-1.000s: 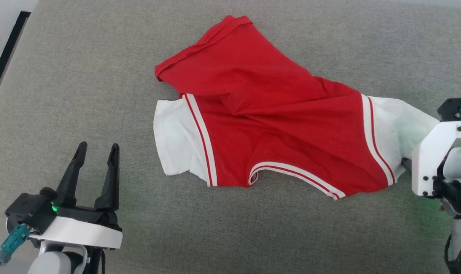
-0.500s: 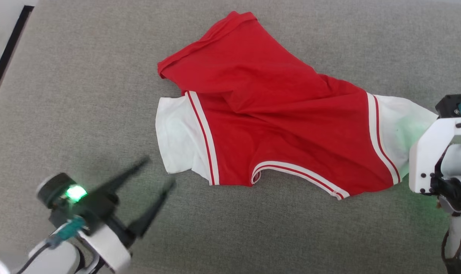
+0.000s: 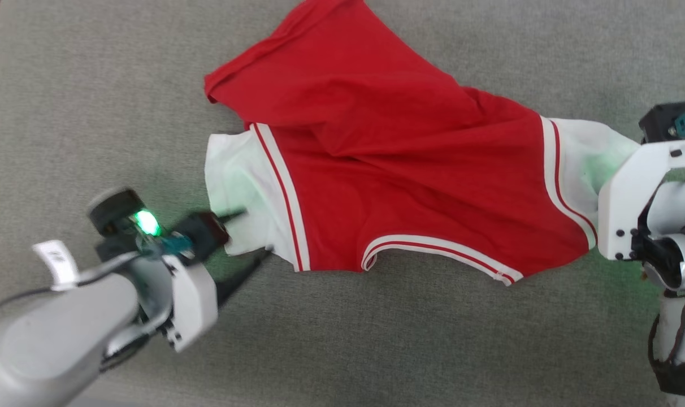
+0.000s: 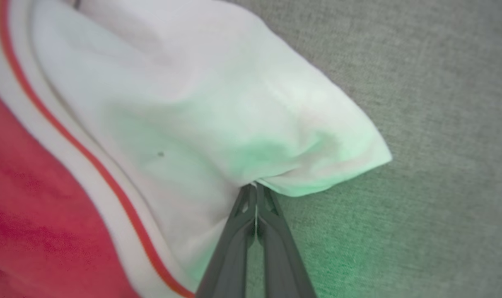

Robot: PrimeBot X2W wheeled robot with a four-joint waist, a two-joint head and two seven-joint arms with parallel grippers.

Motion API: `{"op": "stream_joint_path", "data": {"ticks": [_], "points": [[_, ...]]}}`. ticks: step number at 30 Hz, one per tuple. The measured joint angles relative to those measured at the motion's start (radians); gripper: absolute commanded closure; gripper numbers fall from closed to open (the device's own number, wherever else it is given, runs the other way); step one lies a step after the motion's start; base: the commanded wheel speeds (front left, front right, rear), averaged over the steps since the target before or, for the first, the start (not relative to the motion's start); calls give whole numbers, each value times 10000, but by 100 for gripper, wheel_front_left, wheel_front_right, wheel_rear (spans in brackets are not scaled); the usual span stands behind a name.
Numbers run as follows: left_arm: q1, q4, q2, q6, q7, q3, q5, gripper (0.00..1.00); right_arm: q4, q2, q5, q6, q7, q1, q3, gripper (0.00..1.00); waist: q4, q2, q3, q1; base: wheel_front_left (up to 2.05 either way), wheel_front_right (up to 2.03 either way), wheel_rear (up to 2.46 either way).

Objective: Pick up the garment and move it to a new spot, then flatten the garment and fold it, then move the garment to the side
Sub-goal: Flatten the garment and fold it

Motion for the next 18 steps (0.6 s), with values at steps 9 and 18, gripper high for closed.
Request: {"op": "stream_joint_path", "data": {"ticks": [9,18], "points": [[155,2,-209,-2,1156,36,84,0,21,157,-130,-2,-104,-418,345,100,-307,0,352,0,0,0,0],[51,568,-228,-15,924,77,-226,100,171,267,-104,-4,-566,-529,591,100,-518,0,388,0,0,0,0]]}}
